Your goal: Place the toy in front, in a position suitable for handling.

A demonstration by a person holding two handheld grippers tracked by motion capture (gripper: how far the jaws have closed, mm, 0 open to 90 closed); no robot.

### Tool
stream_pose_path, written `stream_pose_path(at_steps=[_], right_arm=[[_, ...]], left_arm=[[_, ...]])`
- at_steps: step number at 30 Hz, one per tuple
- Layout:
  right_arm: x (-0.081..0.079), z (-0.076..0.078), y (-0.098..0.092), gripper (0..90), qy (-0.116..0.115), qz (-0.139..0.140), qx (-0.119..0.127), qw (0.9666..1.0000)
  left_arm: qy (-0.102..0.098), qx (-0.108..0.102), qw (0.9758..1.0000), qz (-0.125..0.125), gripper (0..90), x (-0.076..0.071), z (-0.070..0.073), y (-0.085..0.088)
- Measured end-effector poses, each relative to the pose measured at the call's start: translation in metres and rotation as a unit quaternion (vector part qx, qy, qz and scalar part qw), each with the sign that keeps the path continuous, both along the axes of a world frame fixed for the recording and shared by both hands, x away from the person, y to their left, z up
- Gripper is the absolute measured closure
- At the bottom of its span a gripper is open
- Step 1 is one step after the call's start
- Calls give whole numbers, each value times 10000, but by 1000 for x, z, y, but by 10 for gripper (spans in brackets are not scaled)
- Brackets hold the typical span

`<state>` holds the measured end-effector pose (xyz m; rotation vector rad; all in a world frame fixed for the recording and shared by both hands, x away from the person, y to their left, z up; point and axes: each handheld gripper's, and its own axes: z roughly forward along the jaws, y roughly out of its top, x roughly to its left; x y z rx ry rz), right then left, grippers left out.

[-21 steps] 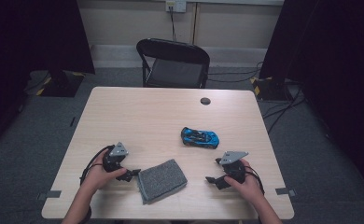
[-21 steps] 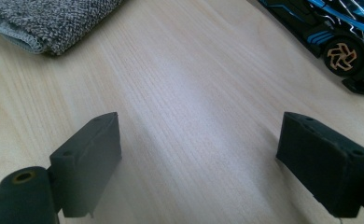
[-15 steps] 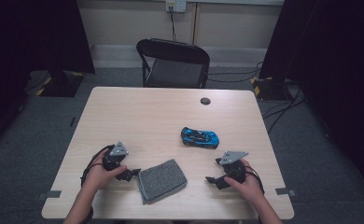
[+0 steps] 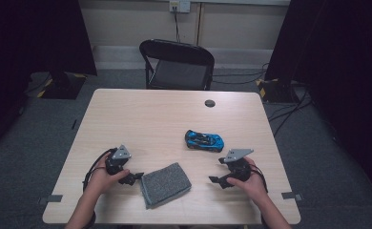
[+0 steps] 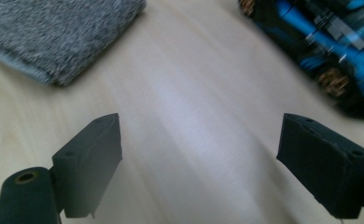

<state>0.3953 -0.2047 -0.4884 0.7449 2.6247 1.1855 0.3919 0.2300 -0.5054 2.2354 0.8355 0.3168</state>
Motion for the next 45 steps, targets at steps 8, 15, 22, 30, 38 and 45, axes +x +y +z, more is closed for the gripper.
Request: stream_pose_path(at_steps=[8, 15, 22, 30, 38, 45], right_arm=[[40, 21, 6, 130, -327, 44, -90, 9994], [66, 20, 13, 128, -334, -48, -233, 9992], [86, 14, 15, 127, -318, -178, -204, 9991], [102, 11, 21, 127, -349, -101, -248, 9990], [112, 4, 27, 127, -371, 109, -325, 9987], [122, -5, 26, 94, -204, 200, -365, 9989]], left_arm=[[-9, 1, 10000, 29, 0, -1, 0, 0], [-7, -6, 10000, 57, 0, -1, 0, 0], [-10, -4, 10000, 59, 0, -1, 0, 0], [-6, -4, 10000, 58, 0, -1, 0, 0], [-3, -4, 10000, 32, 0, -1, 0, 0], [-3, -15, 10000, 8, 0, 0, 0, 0]])
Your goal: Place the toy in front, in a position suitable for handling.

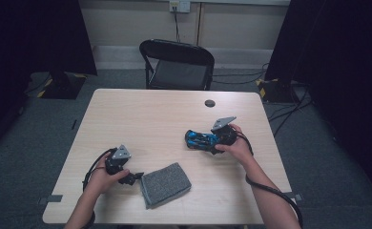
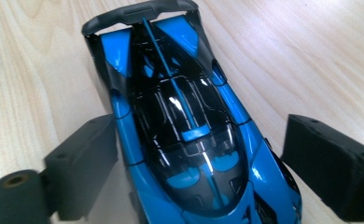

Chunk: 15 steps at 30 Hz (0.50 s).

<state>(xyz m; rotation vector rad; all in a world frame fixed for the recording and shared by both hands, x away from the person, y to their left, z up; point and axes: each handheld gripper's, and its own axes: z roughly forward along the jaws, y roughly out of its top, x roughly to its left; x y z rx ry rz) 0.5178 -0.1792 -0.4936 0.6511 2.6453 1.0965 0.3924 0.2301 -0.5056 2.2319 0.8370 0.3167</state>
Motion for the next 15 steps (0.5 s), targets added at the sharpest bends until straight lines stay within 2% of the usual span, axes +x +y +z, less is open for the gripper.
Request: stream_pose_path(at_steps=[3, 5, 12, 15], right_arm=[[1, -5, 1, 97, 79, 41, 14, 10000], [0, -8, 2, 91, 6, 55, -83, 9999], [0, -11, 3, 81, 60, -50, 19, 10000], [-2, -10, 2, 107, 49, -96, 45, 9999]], left_arm=[[-12, 9, 10000, -8, 0, 0, 0, 0], [1, -4, 10000, -5, 0, 1, 0, 0], [-5, 0, 10000, -7, 0, 1, 0, 0], [0, -5, 10000, -5, 0, 1, 0, 0]])
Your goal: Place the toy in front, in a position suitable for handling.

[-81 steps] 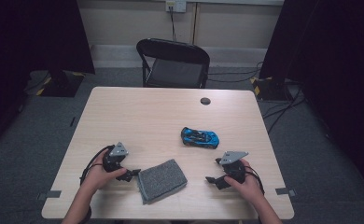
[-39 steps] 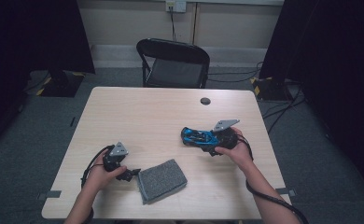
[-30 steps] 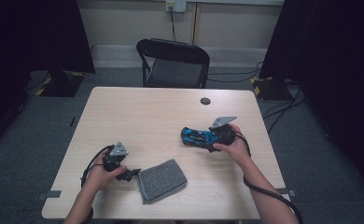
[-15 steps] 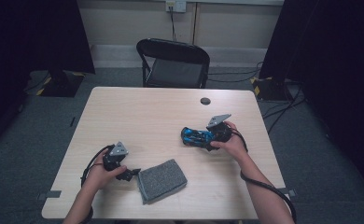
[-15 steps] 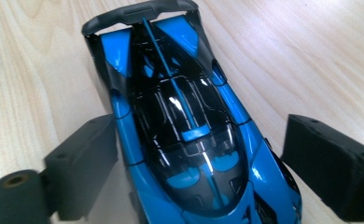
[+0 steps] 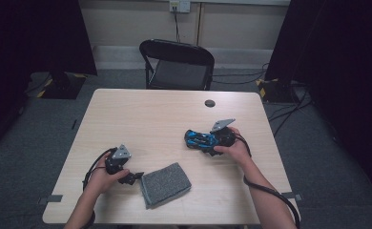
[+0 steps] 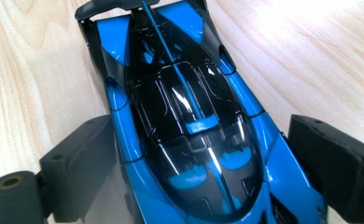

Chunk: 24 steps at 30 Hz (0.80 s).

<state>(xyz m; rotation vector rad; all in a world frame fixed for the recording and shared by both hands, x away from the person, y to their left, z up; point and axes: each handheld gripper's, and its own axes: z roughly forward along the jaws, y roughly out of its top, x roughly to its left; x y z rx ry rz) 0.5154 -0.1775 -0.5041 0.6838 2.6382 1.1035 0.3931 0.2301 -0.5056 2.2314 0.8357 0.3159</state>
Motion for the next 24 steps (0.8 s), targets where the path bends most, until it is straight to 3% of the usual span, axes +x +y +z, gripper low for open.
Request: stream_pose_path(at_steps=[6, 24], right_arm=[[-5, 4, -6, 198, 44, -59, -79, 9999], [-28, 7, -5, 233, 157, -861, -134, 9961]], left_arm=[[0, 0, 10000, -1, 0, 0, 0, 0], [-3, -6, 10000, 9, 0, 0, 0, 0]])
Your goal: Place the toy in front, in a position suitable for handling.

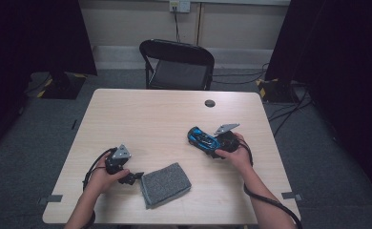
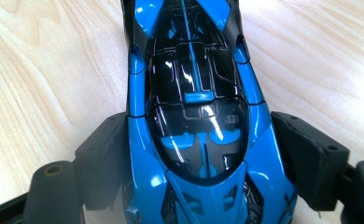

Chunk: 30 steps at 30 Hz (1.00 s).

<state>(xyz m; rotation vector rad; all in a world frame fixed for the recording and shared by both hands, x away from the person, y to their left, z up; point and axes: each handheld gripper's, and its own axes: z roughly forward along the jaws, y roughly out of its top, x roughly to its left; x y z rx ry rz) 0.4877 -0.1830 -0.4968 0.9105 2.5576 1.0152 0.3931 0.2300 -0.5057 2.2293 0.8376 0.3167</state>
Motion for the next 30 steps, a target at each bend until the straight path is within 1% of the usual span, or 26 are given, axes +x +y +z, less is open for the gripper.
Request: stream_pose_path(at_steps=[5, 13, 19, 22, 28, 30], right_arm=[[-5, 0, 1, 234, 24, -201, 22, 9998], [-8, -1, 1, 232, 32, -355, 88, 9993], [-9, -1, 2, 229, 12, -391, 106, 9992], [-9, -1, 1, 227, 38, -400, 129, 9991], [-10, -1, 1, 223, 12, -392, 125, 9992], [-10, -2, 1, 220, -32, -372, 136, 9992]], left_arm=[[1, 13, 10000, -11, 0, 0, 0, 0], [2, 16, 10000, -10, 0, 0, 0, 0], [0, 16, 10000, -8, 0, 0, 0, 0], [0, 16, 10000, -8, 0, 0, 0, 0], [0, 15, 10000, -8, 0, 0, 0, 0], [2, 12, 10000, -7, 0, 0, 0, 0]])
